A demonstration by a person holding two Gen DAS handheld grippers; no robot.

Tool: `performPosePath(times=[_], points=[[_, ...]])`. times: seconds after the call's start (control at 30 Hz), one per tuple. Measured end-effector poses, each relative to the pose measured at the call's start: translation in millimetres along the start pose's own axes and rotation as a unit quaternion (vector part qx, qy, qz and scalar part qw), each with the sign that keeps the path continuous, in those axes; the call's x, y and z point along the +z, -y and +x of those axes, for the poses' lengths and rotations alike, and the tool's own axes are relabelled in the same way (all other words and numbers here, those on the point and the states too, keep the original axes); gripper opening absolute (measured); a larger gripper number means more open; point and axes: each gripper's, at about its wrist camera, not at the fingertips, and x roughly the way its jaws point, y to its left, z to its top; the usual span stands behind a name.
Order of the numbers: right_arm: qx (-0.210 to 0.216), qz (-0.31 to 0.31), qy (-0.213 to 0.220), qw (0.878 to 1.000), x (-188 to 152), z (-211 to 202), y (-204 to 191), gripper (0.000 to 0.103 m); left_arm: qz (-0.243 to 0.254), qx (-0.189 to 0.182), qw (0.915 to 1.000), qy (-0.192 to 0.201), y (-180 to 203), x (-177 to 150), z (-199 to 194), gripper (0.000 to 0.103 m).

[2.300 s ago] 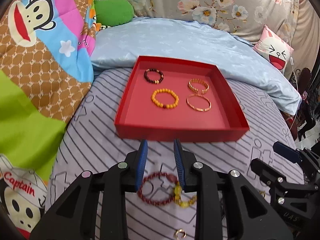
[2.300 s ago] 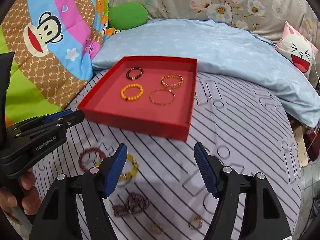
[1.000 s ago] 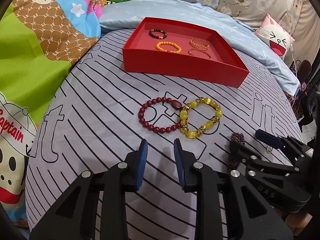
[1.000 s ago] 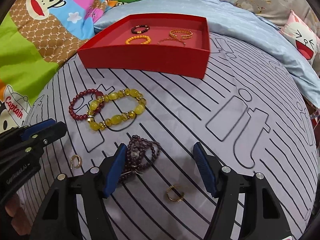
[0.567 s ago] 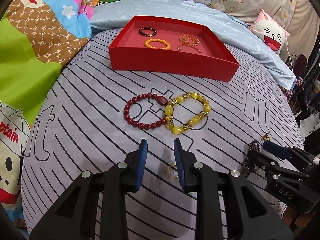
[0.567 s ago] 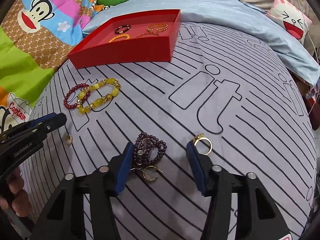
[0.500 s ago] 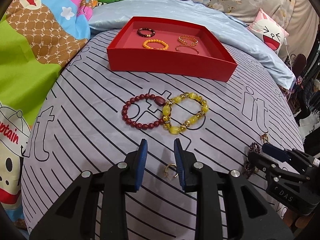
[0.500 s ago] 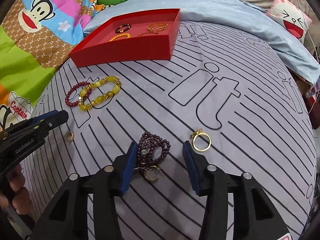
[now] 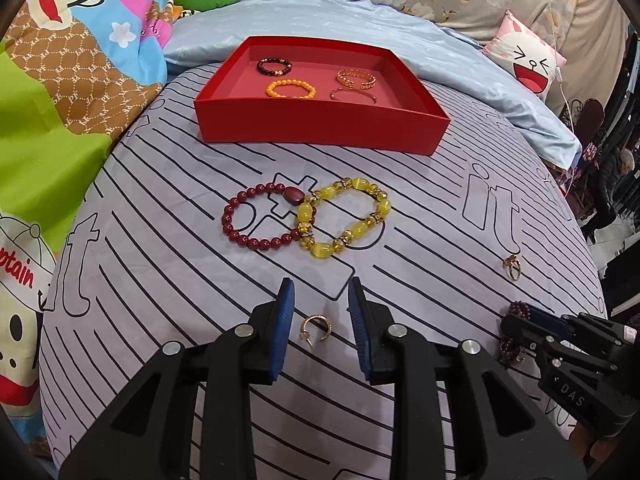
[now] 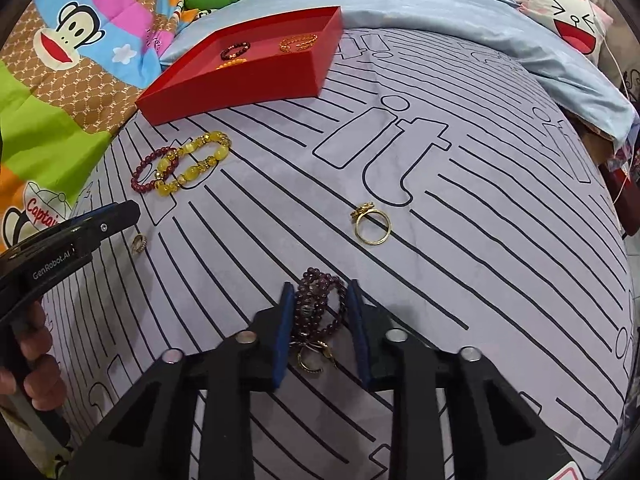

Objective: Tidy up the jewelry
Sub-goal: 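Close the right tool on the purple beaded bracelet and lift it, then carry the purple beaded bracelet into the red tray and open the right tool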

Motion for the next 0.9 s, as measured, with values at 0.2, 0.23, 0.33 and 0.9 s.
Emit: performPosePath(times=[0.2,0.23,0.33,0.9], points=[[0.016,0.002,0.007,1.000,4.2,-3.9,-4.5,0.010,-0.002,0.000,1.0000,0.001,0.3,0.2,-2.6,0.027],[0.020,0.002,0.010,1.000,7.1,-5.4,-6.2,0.010,-0.002,-0.001,1.0000,0.001,-0.2,0.7,-2.8,0.027],[0.036,0.005,0.017,0.999,17.9,-7.8,-10.2,0.010,-0.006,-0.004,1.0000,-0.001,-2.4,4.6,-2.9,0.027],[0.072,0.000,0.096,0.993,154.3,3.4,-33.9,0.010,-0.047,0.022,0.9978,0.042,-45.9,73.6,2.9,0.027]])
